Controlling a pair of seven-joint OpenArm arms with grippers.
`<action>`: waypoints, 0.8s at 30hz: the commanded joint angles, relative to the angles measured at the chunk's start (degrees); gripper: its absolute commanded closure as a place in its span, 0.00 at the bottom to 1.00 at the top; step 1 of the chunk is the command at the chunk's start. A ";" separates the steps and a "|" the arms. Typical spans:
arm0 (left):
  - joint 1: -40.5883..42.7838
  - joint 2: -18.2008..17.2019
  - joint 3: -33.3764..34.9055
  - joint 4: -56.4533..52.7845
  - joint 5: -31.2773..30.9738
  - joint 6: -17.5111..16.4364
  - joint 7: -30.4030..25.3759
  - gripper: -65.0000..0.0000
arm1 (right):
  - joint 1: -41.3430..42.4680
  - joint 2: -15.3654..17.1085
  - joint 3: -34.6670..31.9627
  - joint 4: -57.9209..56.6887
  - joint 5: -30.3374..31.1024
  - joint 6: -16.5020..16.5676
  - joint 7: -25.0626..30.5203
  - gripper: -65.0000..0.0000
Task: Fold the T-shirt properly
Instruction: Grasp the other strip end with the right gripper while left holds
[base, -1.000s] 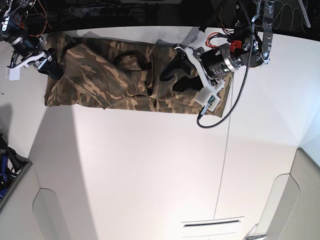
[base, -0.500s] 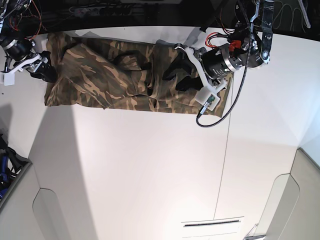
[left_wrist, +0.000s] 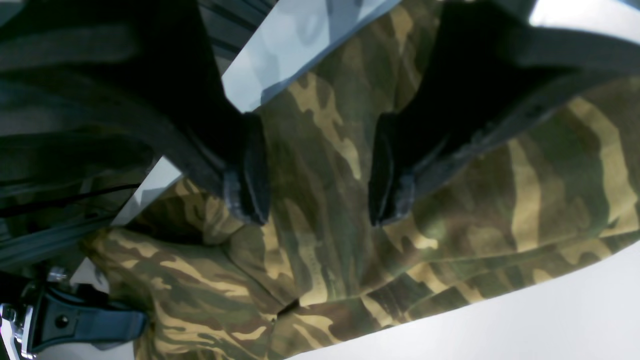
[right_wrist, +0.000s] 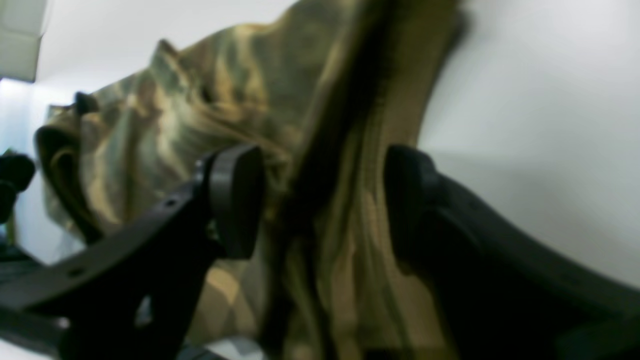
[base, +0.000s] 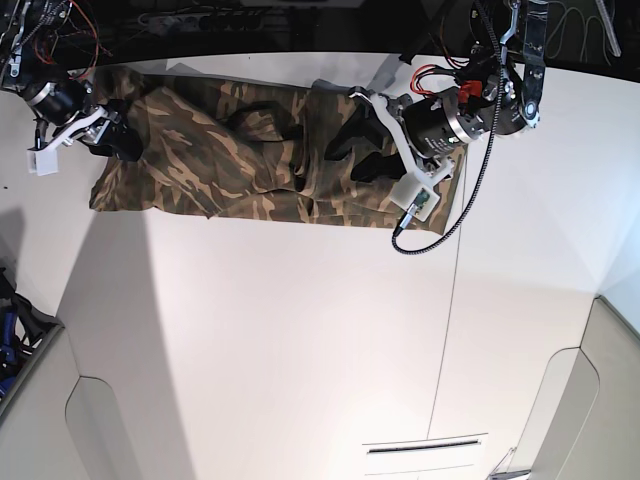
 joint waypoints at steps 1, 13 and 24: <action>-0.17 -0.02 -0.15 1.03 -1.05 -0.39 -1.11 0.47 | 0.00 0.72 -0.70 0.07 0.20 0.00 -0.24 0.41; -0.17 -0.04 -0.17 1.03 -1.01 -0.42 -0.52 0.47 | 0.00 0.66 4.39 0.04 0.20 0.00 0.37 0.41; -0.17 -0.04 -0.15 1.03 -1.01 -0.42 -0.57 0.47 | 0.15 1.14 5.05 0.04 0.20 0.00 -0.37 0.41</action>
